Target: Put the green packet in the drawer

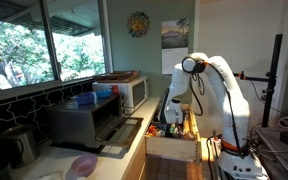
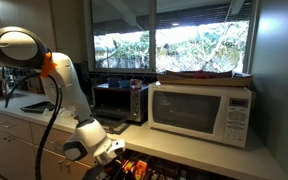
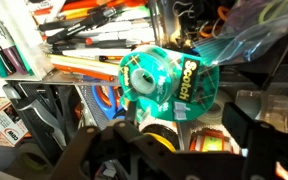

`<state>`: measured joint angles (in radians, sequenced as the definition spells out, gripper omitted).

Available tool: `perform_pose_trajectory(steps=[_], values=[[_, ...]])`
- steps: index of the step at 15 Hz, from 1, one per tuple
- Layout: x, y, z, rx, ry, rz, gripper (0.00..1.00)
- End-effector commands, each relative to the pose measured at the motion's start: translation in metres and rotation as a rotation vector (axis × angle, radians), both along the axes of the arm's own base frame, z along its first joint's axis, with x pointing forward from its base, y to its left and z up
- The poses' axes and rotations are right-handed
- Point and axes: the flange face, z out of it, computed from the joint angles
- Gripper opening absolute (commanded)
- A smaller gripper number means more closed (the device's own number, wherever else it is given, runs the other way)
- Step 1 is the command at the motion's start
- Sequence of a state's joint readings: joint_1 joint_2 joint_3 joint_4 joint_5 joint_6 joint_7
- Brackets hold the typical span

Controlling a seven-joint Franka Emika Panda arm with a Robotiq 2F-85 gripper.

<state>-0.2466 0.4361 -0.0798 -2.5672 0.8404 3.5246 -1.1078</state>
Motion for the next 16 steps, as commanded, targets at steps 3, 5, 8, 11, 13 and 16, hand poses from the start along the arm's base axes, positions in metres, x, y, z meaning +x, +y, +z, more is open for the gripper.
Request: perform_pose_trajectory(steps=[3, 5, 8, 11, 13, 16], values=[[0.005, 0.007, -0.028, 0.011, 0.009, -0.026, 0.85], [0.004, 0.011, -0.034, 0.016, 0.022, -0.019, 0.84], [0.002, 0.010, -0.040, -0.002, 0.026, -0.030, 0.75], [0.002, 0.006, -0.041, -0.021, 0.027, -0.034, 0.48], [0.000, 0.003, -0.040, -0.039, 0.022, -0.040, 0.31], [-0.002, 0.002, -0.034, -0.056, 0.011, -0.049, 0.09]])
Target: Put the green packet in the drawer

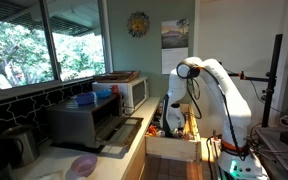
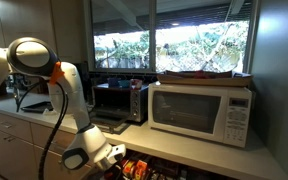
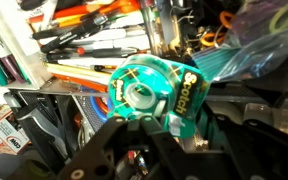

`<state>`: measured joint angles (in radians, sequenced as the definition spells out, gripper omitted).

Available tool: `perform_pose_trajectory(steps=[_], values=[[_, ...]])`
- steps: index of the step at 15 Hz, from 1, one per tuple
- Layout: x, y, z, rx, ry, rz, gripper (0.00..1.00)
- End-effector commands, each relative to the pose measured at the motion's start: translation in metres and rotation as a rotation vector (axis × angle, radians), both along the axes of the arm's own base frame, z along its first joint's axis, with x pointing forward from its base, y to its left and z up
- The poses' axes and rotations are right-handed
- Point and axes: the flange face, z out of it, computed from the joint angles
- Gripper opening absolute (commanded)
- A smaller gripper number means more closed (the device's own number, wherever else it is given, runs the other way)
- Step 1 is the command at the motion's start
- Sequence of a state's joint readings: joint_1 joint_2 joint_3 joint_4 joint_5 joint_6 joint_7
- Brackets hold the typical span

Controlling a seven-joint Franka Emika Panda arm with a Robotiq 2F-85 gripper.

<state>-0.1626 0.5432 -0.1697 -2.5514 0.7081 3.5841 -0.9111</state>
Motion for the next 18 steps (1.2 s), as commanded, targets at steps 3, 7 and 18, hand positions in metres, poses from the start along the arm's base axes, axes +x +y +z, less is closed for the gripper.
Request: perform_pose_trajectory(steps=[3, 7, 18], values=[[-0.008, 0.001, 0.000, -0.032, 0.025, -0.025, 0.00], [-0.013, 0.004, 0.004, -0.037, 0.042, -0.036, 0.00], [-0.005, 0.000, 0.149, 0.195, -0.136, 0.147, 0.00]])
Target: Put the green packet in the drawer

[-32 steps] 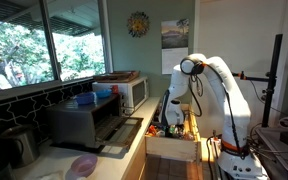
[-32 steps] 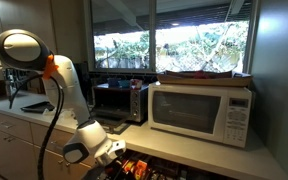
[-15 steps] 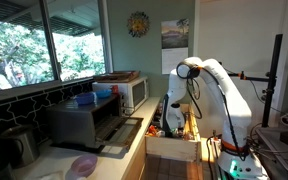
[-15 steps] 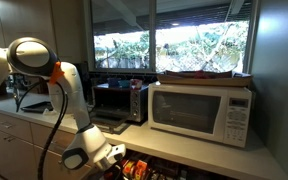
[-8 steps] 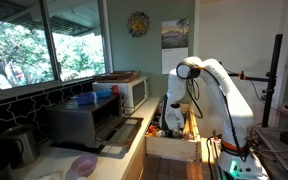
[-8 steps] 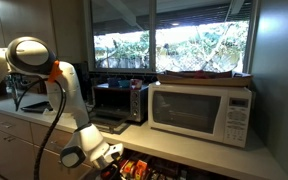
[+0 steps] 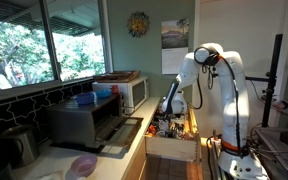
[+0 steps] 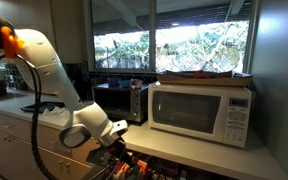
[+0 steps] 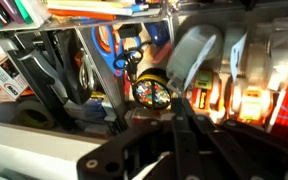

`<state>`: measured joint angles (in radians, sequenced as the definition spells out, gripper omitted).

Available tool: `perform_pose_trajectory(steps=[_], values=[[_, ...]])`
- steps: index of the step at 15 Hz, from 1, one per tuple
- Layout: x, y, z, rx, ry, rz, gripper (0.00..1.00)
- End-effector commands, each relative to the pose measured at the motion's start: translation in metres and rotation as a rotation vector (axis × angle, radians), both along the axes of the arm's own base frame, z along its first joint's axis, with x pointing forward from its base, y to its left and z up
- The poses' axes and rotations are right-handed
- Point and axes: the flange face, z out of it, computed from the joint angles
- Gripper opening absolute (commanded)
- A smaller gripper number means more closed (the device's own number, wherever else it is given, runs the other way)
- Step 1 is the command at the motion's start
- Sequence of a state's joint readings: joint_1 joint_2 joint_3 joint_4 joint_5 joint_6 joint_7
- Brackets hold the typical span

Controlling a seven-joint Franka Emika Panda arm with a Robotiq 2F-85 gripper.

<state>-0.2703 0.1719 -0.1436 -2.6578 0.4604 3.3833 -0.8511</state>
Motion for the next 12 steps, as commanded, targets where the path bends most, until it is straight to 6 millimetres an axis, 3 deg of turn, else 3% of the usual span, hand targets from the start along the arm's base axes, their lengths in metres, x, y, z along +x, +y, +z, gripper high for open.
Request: perform_pose_trajectory(steps=[1, 3, 4, 5, 7, 12], values=[[-0.014, 0.011, 0.055, 0.115, 0.017, 0.054, 0.00], [-0.011, 0.023, 0.070, 0.240, 0.009, 0.090, 0.00], [-0.017, 0.019, 0.077, 0.305, -0.001, 0.103, 0.00], [-0.004, 0.013, 0.063, 0.220, 0.016, 0.061, 0.01], [-0.008, 0.018, 0.078, 0.277, 0.000, 0.092, 0.00], [-0.017, 0.005, 0.066, 0.281, 0.041, 0.125, 0.00]])
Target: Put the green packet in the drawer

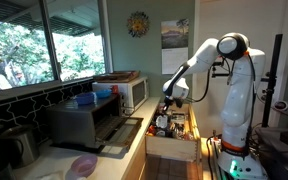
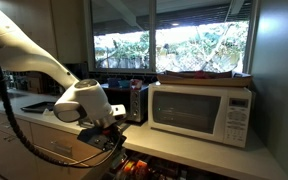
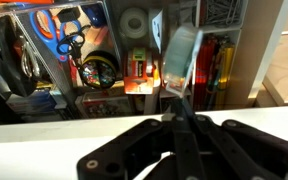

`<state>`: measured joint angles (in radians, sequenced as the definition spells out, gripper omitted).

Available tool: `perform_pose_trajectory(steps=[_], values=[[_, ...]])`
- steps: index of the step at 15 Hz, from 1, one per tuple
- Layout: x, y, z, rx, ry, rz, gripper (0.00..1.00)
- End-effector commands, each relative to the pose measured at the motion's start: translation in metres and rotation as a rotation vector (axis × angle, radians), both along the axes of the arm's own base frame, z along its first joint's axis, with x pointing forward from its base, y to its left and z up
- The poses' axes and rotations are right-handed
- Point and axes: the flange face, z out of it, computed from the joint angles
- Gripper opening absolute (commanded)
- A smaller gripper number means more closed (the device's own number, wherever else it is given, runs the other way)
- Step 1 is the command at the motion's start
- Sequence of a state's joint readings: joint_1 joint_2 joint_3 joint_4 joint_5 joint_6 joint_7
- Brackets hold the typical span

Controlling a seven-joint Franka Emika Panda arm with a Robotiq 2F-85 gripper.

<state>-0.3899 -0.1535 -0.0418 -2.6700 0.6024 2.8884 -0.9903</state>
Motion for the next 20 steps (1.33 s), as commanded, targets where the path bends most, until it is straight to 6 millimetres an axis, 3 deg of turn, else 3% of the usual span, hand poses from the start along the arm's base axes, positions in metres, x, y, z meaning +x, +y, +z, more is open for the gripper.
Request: perform_pose_trajectory(steps=[1, 6, 7, 10, 20], values=[[-0.009, -0.014, -0.015, 0.008, 0.046, 0.055, 0.00], [-0.015, -0.040, -0.030, -0.010, 0.053, 0.048, 0.00], [-0.017, -0.029, -0.024, -0.011, 0.053, 0.052, 0.00], [-0.016, -0.031, -0.025, -0.011, 0.055, 0.052, 0.00], [-0.014, -0.047, -0.065, 0.028, 0.057, 0.103, 0.00]])
